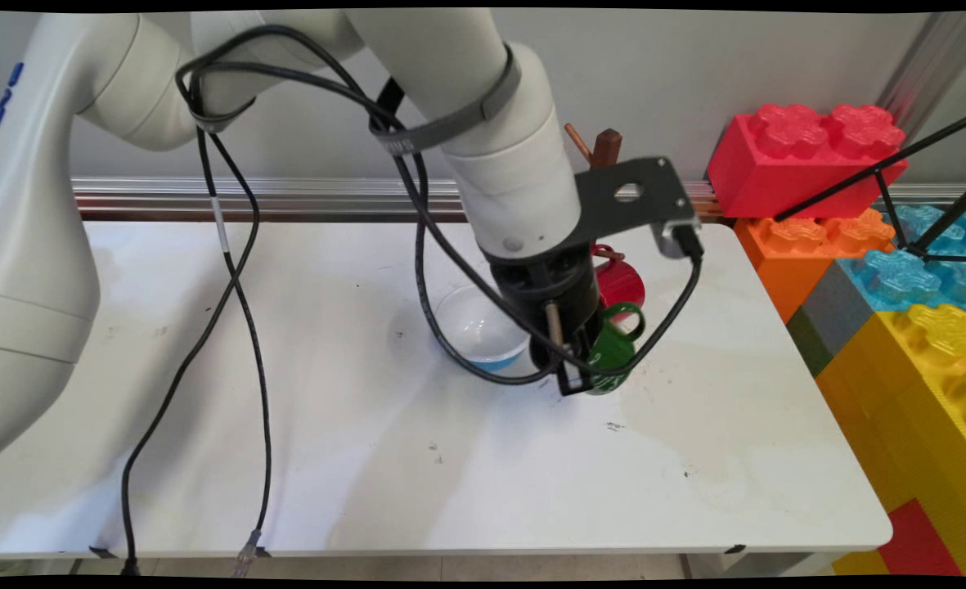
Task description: Place the picked object on the table
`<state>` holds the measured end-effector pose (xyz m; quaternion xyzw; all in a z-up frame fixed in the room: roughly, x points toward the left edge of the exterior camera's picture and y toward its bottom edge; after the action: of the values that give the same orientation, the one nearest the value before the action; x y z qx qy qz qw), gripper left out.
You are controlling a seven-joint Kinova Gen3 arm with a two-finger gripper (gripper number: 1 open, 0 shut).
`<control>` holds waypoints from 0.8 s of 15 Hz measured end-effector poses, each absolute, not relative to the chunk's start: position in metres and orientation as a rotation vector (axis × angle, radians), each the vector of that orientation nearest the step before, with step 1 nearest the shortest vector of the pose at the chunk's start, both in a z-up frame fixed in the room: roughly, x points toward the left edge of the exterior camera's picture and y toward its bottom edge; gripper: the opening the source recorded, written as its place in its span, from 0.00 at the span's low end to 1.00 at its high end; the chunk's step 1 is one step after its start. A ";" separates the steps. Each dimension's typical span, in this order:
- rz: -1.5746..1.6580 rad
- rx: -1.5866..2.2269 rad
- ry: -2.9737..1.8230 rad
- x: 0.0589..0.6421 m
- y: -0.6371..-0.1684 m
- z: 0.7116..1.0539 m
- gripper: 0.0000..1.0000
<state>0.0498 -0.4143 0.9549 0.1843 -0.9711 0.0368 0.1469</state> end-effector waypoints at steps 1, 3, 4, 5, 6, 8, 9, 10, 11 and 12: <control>0.109 0.532 -2.806 0.050 -0.414 0.953 0.00; 0.115 0.537 -2.833 0.052 -0.413 0.947 0.00; 0.118 0.542 -2.849 0.054 -0.412 0.945 0.00; 0.119 0.545 -2.860 0.055 -0.410 0.943 0.00; 0.120 0.550 -2.876 0.058 -0.408 0.941 0.00; 0.119 0.559 -2.913 0.064 -0.403 0.938 0.00; 0.117 0.563 -2.927 0.067 -0.401 0.937 0.00; 0.115 0.565 -2.936 0.070 -0.399 0.937 0.00; 0.112 0.568 -2.948 0.074 -0.397 0.937 0.00; 0.109 0.570 -2.961 0.079 -0.394 0.938 0.00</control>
<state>0.0789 -0.3941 0.9380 0.1886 -0.9794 0.0361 0.0619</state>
